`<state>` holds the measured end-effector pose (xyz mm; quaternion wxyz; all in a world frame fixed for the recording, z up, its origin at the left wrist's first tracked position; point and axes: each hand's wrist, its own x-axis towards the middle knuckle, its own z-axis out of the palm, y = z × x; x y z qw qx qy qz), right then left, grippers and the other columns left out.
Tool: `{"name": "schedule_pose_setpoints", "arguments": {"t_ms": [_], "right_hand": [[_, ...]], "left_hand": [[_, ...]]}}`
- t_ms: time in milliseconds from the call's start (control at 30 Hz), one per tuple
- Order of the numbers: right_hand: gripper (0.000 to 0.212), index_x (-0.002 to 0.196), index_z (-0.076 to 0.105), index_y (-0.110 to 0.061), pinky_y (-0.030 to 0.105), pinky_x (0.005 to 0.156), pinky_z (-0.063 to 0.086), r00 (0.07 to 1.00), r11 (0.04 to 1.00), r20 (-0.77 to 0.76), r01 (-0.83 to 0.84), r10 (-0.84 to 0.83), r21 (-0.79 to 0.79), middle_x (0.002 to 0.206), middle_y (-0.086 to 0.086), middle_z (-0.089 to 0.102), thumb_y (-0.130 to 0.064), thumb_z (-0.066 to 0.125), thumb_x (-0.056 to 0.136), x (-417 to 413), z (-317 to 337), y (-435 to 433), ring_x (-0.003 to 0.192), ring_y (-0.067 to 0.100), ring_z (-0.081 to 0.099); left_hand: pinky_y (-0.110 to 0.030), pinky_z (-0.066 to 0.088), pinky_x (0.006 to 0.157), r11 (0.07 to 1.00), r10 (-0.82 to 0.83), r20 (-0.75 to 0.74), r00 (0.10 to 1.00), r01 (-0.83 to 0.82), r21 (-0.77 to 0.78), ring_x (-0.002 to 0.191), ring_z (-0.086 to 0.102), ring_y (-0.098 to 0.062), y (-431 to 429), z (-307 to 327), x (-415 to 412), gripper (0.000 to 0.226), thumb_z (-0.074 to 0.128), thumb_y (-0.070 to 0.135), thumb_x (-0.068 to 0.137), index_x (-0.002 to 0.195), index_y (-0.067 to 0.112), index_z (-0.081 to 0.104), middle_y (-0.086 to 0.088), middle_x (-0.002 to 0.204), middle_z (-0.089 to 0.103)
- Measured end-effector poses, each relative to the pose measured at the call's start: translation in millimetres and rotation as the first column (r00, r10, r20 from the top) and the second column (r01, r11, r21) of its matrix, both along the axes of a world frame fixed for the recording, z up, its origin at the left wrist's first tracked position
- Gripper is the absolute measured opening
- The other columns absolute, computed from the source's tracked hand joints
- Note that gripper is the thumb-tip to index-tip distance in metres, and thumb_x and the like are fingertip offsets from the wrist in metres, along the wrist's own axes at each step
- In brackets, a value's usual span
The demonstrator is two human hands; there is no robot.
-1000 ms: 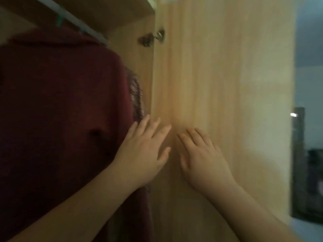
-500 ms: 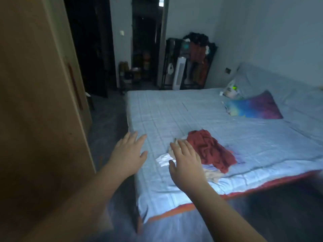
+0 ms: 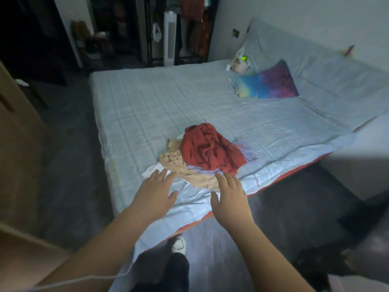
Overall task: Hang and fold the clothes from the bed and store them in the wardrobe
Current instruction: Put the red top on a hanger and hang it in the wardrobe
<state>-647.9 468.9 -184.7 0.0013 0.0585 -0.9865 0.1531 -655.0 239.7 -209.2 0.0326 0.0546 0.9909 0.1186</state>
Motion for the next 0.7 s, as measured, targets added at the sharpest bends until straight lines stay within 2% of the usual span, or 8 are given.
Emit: {"name": "schedule_pose_setpoints", "arguments": {"t_ms": [233, 400, 600, 700], "right_hand": [[0.057, 0.149, 0.034, -0.023, 0.042, 0.116, 0.027, 0.996, 1.000, 0.083, 0.015, -0.016, 0.013, 0.159, 0.000, 0.027, -0.029, 0.050, 0.094, -141.6, -13.3, 29.4, 0.147, 0.021, 0.019], [0.058, 0.147, 0.041, -0.020, 0.043, 0.115, 0.030, 0.995, 0.999, 0.091, 0.042, -0.042, 0.005, 0.156, 0.002, 0.034, -0.022, 0.052, 0.090, -236.8, -18.7, 51.1, 0.144, 0.025, 0.027], [0.057, 0.147, 0.040, -0.025, 0.042, 0.111, 0.035, 0.983, 0.997, 0.169, 0.073, -0.074, 0.015, 0.153, 0.000, 0.036, -0.026, 0.050, 0.091, -316.9, -40.2, 100.6, 0.139, 0.026, 0.034], [0.054, 0.144, 0.044, -0.021, 0.043, 0.109, 0.036, 0.975, 0.997, 0.213, 0.071, -0.071, 0.007, 0.150, 0.003, 0.040, -0.024, 0.052, 0.090, -358.5, -60.3, 134.5, 0.135, 0.027, 0.037]], "left_hand": [[-0.041, 0.029, 0.115, 0.998, -0.023, 0.100, 0.995, 0.018, 0.052, 0.145, 0.028, -0.031, 27.7, -28.0, -148.5, 0.063, 0.046, 0.045, 0.097, 0.153, 0.021, 0.031, -0.012, 0.159, 0.030], [-0.044, 0.028, 0.112, 0.998, -0.064, 0.091, 0.994, 0.062, 0.034, 0.141, 0.034, -0.032, 60.5, -33.3, -251.9, 0.064, 0.050, 0.046, 0.093, 0.151, 0.022, 0.037, -0.012, 0.156, 0.036], [-0.045, 0.026, 0.118, 0.995, -0.081, 0.176, 0.981, 0.070, 0.070, 0.145, 0.027, -0.032, 109.9, -52.4, -335.9, 0.065, 0.048, 0.048, 0.094, 0.153, 0.026, 0.029, -0.009, 0.160, 0.029], [-0.045, 0.028, 0.118, 0.997, -0.063, 0.207, 0.976, 0.051, 0.065, 0.145, 0.027, -0.032, 136.8, -67.4, -372.1, 0.066, 0.048, 0.046, 0.094, 0.153, 0.024, 0.030, -0.010, 0.159, 0.030]]}}
